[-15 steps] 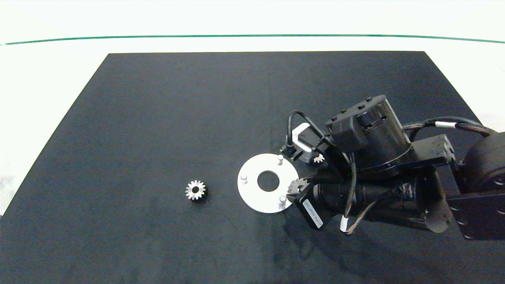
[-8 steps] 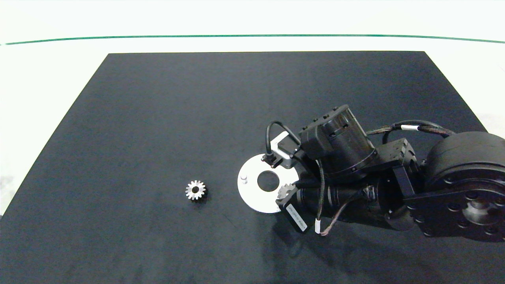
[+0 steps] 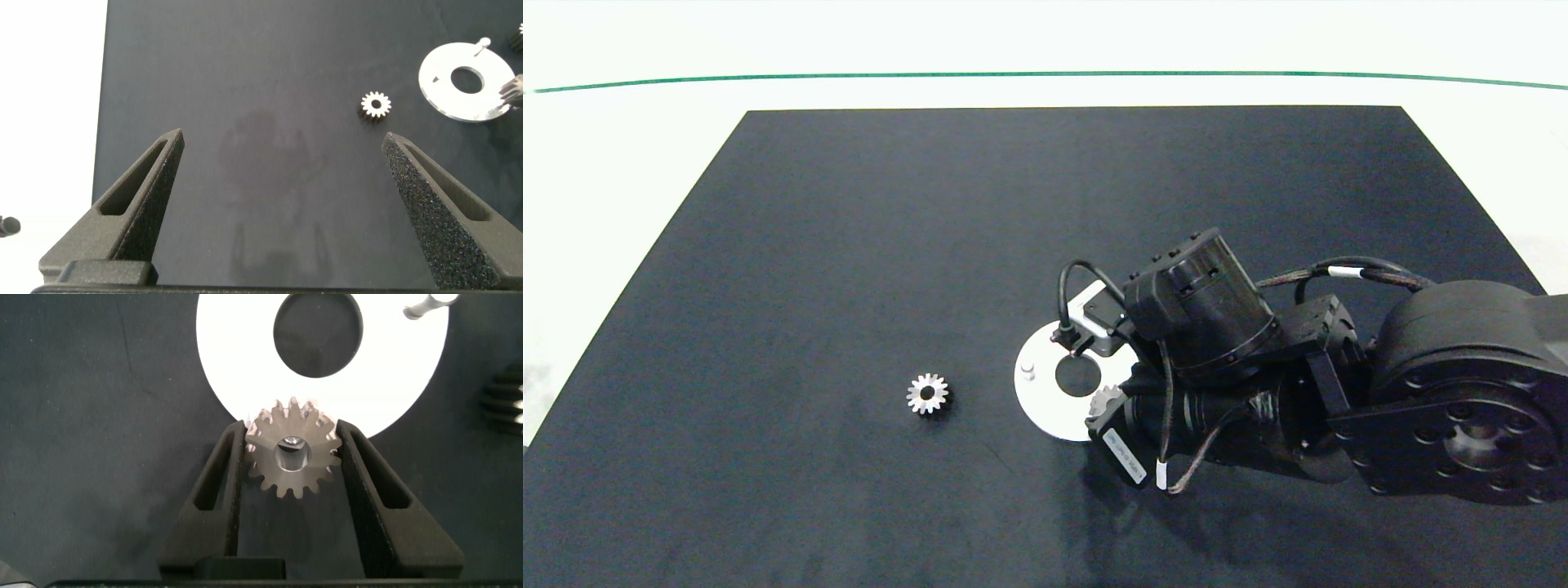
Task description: Install three planetary gears onto the carrier pins
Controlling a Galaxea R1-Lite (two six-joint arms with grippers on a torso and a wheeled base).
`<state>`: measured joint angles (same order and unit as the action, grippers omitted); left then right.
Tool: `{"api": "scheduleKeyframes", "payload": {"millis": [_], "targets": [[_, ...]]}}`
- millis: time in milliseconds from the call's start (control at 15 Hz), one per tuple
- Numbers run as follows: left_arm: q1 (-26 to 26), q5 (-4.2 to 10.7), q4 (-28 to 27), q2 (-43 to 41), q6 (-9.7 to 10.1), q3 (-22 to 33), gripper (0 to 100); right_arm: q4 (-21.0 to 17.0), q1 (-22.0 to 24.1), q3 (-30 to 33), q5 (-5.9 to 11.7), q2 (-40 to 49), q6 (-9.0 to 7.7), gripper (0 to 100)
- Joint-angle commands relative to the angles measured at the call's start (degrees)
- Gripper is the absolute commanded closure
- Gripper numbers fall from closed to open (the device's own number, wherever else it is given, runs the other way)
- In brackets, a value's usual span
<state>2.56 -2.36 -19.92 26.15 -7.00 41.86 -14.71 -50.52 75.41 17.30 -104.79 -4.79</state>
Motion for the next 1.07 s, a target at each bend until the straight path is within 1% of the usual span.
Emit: {"api": "scheduleKeyframes", "payload": {"millis": [67, 467, 733, 800, 1067], "targets": [[0.1, -0.01, -0.1, 0.0, 0.05, 0.1, 0, 0.1, 0.1, 0.1, 0.1, -0.4, -0.04, 87], [0.2, -0.01, -0.1, 0.1, -0.03, 0.1, 0, 0.1, 0.3, 0.9, 0.1, -0.9, -0.04, 87], [0.2, -0.01, -0.1, 0.1, -0.03, 0.0, 0, 0.1, 0.5, 0.8, 0.1, -1.3, 0.31, 87], [0.2, -0.01, -0.1, 0.2, -0.03, 0.1, 0, 0.1, 0.5, 0.8, 0.1, -1.3, 0.31, 0], [0.2, -0.01, -0.1, 0.2, -0.03, 0.2, 0, 0.1, 0.5, 0.8, 0.1, -1.3, 0.22, 0]]}}
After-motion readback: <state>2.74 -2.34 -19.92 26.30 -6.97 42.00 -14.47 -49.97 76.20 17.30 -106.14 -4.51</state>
